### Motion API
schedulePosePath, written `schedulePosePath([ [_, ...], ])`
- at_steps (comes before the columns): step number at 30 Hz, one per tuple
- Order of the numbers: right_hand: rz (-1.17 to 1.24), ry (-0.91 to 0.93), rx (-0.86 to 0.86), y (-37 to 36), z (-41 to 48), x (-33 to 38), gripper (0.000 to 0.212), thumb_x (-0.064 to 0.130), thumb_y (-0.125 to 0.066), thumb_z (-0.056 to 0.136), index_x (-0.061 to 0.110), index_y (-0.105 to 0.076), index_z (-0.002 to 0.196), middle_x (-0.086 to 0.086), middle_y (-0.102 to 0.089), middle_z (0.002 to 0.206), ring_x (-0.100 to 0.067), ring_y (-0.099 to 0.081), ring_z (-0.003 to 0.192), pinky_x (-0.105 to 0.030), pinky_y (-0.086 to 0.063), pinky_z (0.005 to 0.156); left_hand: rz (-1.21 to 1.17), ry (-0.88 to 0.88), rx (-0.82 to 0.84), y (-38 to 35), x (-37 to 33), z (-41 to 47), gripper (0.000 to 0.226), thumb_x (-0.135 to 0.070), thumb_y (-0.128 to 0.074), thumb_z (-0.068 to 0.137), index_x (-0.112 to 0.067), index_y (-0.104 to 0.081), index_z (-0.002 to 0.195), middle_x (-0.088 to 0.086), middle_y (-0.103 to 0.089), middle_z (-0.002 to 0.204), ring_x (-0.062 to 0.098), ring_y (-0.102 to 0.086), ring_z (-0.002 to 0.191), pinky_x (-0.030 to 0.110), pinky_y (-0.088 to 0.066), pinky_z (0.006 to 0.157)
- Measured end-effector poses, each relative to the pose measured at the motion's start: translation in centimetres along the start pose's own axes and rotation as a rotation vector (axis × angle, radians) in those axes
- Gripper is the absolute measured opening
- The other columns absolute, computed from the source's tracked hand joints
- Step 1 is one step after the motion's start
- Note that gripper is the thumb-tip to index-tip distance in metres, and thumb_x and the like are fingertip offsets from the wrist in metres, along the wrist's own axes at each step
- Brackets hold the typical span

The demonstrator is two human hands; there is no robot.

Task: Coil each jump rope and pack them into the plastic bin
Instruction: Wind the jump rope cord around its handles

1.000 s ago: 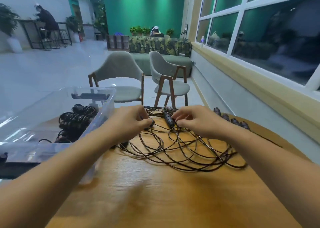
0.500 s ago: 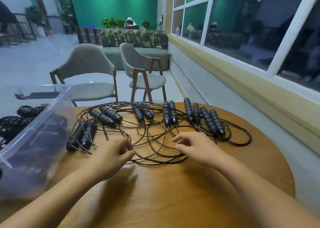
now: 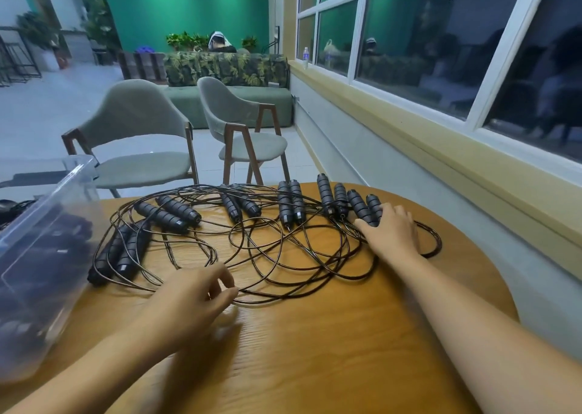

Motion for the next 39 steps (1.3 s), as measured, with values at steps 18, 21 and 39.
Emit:
schedulePosePath([
  [18, 0.067, 0.01, -0.049, 0.1, 0.6, 0.6, 0.062, 0.053, -0.073, 0.09, 0.014, -0.055, 0.135, -0.01, -0.06, 0.133, -0.034, -0.051, 0.125, -0.047, -0.04, 0.109, -0.056, -0.017, -0.036, 1.4, -0.6, -1.0, 0.012, -0.05, -0.065, 0.097, -0.039, -0.066, 0.096, -0.014, -0.069, 0.076, -0.002, -0.062, 0.074, 0.022, -0.052, 0.068],
  [21, 0.138, 0.144, -0.105, 1.9, -0.5, 3.3, 0.059, 0.048, -0.076, 0.086, 0.018, -0.057, 0.132, -0.003, -0.06, 0.127, -0.029, -0.051, 0.121, -0.044, -0.04, 0.104, -0.102, -0.022, -0.047, 2.1, -0.8, -1.1, 0.01, -0.05, -0.066, 0.096, -0.04, -0.065, 0.099, -0.017, -0.071, 0.079, -0.004, -0.064, 0.076, 0.025, -0.056, 0.072],
  [39, 0.124, 1.015, 0.187, 3.1, -17.1, 16.8, 0.078, 0.043, -0.08, 0.081, 0.031, -0.046, 0.15, 0.013, -0.054, 0.133, -0.013, -0.044, 0.124, -0.038, -0.037, 0.109, 0.1, -0.263, -0.241, 5.5, -3.4, -3.1, 0.086, -0.066, -0.078, 0.072, -0.045, -0.039, 0.146, -0.02, -0.037, 0.149, 0.011, -0.037, 0.139, 0.039, -0.033, 0.113],
])
Point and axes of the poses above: each hand's wrist, its own z-axis towards the middle knuckle, its own y-axis out of the back of the hand, x = y × z, the point moved 5 cm from there along z, towards the middle knuckle
